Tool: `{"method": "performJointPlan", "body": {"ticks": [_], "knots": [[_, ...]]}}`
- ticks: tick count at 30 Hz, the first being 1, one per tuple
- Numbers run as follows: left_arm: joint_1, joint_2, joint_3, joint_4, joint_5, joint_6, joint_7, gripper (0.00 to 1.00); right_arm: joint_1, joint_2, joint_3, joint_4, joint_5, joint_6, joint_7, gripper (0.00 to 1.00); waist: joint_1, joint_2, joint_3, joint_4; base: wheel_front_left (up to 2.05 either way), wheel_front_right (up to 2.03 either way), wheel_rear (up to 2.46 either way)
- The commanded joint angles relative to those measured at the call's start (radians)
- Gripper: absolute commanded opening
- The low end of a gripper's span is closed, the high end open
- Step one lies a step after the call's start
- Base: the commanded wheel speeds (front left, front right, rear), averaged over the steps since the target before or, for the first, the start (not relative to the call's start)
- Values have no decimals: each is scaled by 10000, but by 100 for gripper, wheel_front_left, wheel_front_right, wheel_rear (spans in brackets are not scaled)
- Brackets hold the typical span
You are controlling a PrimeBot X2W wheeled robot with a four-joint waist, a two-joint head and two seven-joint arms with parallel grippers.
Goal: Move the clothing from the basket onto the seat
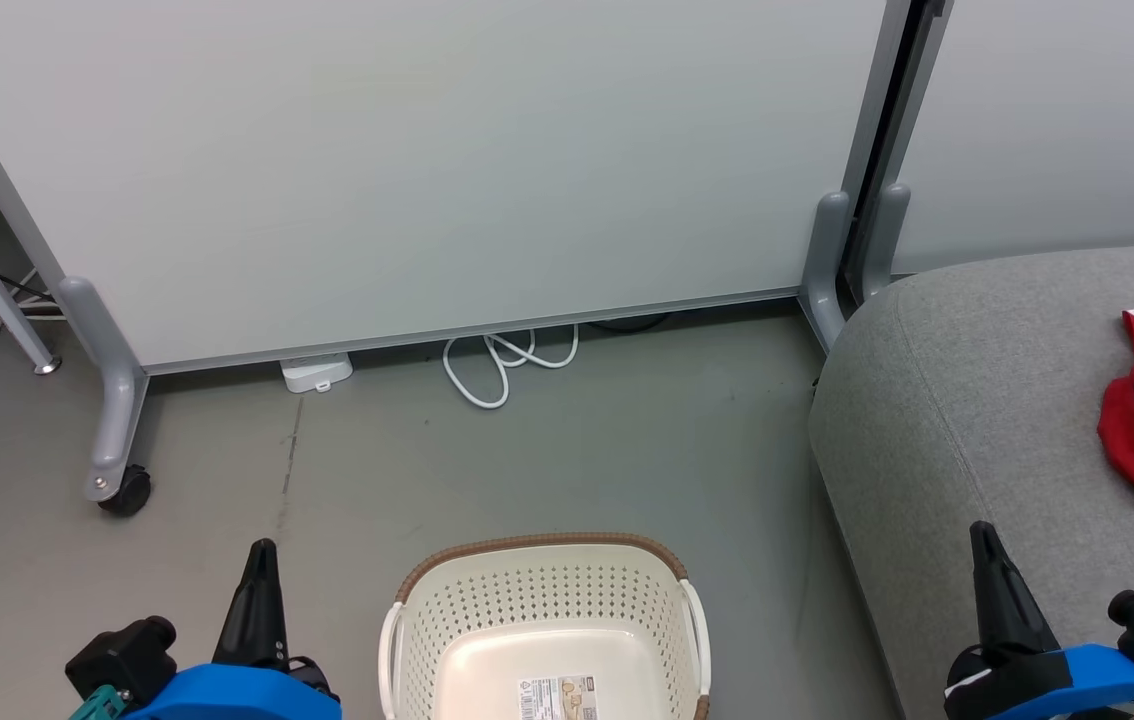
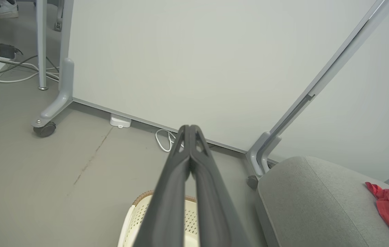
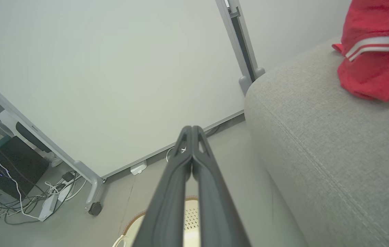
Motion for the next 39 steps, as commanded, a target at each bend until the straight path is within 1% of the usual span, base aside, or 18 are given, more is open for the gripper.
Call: {"method": "performJointPlan", "body": {"ticks": [1, 20, 39], "knots": [[-370, 6, 103, -206, -382, -4, 79, 0, -271, -11, -30, -183, 393, 0, 88, 0, -1, -1, 5, -4, 0, 0, 0], [-577, 7, 404, -348, -3216, -8, 810, 0, -478, 7, -135, -255, 3237, 0, 814, 0, -1, -1, 79, -72, 0, 0, 0], [-743, 7, 646, -468, -5540, -12, 1415, 0, -632, 21, -232, -305, 5568, 1, 1421, 0, -1, -1, 153, -140, 0, 0, 0]]}}
